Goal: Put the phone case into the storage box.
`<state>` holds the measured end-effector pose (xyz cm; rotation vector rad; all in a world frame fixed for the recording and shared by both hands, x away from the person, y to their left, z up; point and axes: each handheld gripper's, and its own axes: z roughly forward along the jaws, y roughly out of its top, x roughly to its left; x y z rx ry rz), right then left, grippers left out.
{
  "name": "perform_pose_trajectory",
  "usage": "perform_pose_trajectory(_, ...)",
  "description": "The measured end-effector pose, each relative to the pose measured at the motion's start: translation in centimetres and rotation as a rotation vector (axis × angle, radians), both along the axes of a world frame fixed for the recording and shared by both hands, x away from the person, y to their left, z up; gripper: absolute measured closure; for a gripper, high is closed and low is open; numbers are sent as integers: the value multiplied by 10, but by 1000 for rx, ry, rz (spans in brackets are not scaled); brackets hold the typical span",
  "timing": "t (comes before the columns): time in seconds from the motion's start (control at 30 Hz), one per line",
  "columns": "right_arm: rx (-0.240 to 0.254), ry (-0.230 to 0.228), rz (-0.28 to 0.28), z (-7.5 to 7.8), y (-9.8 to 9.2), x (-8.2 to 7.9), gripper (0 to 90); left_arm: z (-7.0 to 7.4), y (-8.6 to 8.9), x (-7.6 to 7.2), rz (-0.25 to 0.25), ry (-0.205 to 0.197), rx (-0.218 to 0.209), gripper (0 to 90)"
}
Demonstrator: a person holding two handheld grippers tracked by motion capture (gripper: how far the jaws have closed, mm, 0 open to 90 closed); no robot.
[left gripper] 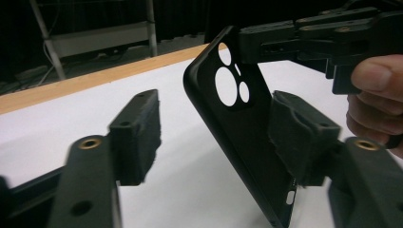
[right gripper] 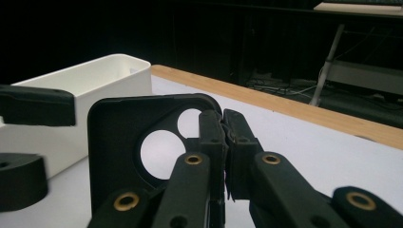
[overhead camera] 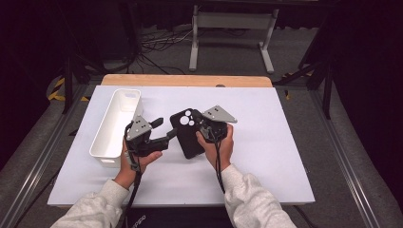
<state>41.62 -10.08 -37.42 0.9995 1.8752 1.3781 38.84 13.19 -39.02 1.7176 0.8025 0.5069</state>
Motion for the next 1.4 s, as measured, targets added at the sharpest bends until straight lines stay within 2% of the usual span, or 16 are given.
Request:
perform_pose_trajectory(0.17, 4, -48, -10, 3, -1, -5, 879, -1, 1, 6, -1, 13, -13, 485)
perform_pose_trajectory(0.23, 3, -54, -7, 2, 0, -7, 878, -1, 1, 7, -7, 13, -14, 532)
perform_pose_trajectory(0.3, -3, -58, 2, 2, 2, -8, 878, -1, 2, 9, -9, 20, -17, 533)
perform_pose_trajectory(0.37, -11, -71, -6, 2, 4, -11, 878, -1, 2, 9, -12, 23, -19, 595)
perform_pose_trajectory(0.4, -11, -71, -6, 2, 4, -11, 878, -3, 2, 11, -2, 19, -30, 595)
perform_pose_trajectory(0.43, -16, -81, -5, 1, 4, -12, 878, -3, 3, 11, -13, 39, -33, 601)
perform_pose_trajectory(0.5, -13, -86, -2, 0, 5, -14, 877, -3, 2, 11, -11, 33, -44, 669)
perform_pose_trajectory(0.63, -17, -105, -1, -1, 7, -16, 877, -2, 3, 9, -8, 5, -32, 750)
perform_pose_trajectory(0.73, -17, -131, -3, 0, 8, -21, 876, 0, 5, 9, -9, 7, -50, 757)
perform_pose_trajectory(0.83, -2, -127, -9, 0, 8, -23, 875, 1, 5, 9, -5, 8, -46, 764)
perform_pose_trajectory(0.9, 0, -141, -4, 0, 9, -26, 873, 3, 7, 9, -9, 15, -49, 778)
perform_pose_trajectory(0.97, 0, -150, 1, 0, 9, -27, 872, 4, 8, 9, 7, 0, -50, 788)
perform_pose_trajectory(1.1, 9, -152, 8, 1, 9, -30, 868, 8, 9, 10, 9, 4, -59, 812)
perform_pose_trajectory(1.13, 5, -156, 16, 2, 9, -32, 865, 9, 10, 10, 11, -10, -54, 814)
perform_pose_trajectory(1.4, 13, -148, 43, 2, 7, -32, 860, 13, 12, 7, 6, -44, -37, 828)
